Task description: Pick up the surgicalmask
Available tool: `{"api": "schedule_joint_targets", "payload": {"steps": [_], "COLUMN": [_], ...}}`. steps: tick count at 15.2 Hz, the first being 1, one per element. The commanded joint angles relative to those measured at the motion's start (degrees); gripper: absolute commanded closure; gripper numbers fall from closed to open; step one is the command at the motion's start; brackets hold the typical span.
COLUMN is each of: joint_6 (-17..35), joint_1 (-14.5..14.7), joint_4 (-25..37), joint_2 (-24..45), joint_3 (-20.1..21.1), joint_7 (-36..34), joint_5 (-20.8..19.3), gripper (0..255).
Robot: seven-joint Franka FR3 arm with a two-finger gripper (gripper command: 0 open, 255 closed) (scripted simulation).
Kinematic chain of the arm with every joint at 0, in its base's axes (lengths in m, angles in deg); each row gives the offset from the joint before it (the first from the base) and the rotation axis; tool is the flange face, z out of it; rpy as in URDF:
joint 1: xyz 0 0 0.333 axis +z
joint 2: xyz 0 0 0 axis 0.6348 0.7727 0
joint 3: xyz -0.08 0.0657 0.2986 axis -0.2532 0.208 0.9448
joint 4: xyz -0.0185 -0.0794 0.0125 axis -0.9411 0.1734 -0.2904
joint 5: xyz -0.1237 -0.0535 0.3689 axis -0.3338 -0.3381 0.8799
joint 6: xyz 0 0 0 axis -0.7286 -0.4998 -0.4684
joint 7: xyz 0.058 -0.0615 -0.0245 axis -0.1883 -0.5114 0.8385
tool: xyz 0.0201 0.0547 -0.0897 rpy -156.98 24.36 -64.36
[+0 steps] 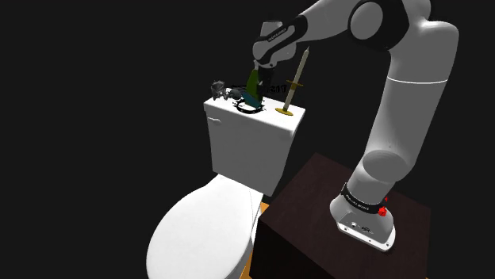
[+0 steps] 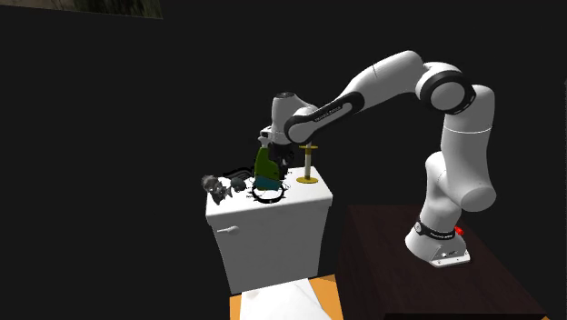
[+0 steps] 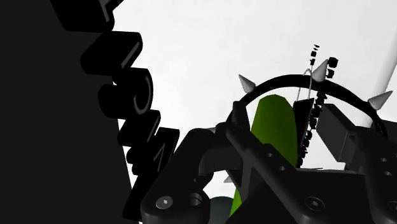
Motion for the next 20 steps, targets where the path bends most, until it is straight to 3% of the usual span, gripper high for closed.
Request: {"api": "schedule_joint_targets", "payload": {"steps": [1, 20], "joint_6": [-4.1, -15.4], "joint_1": [0.1, 1.0], "joint_4": [-0.7, 7.5], "joint_2": [0.6, -2.5], "joint_3": [0.2, 0.3], "joint_7": [0.1, -1.5], "joint_5": [0.1, -1.0], "gripper": [255, 255]}}
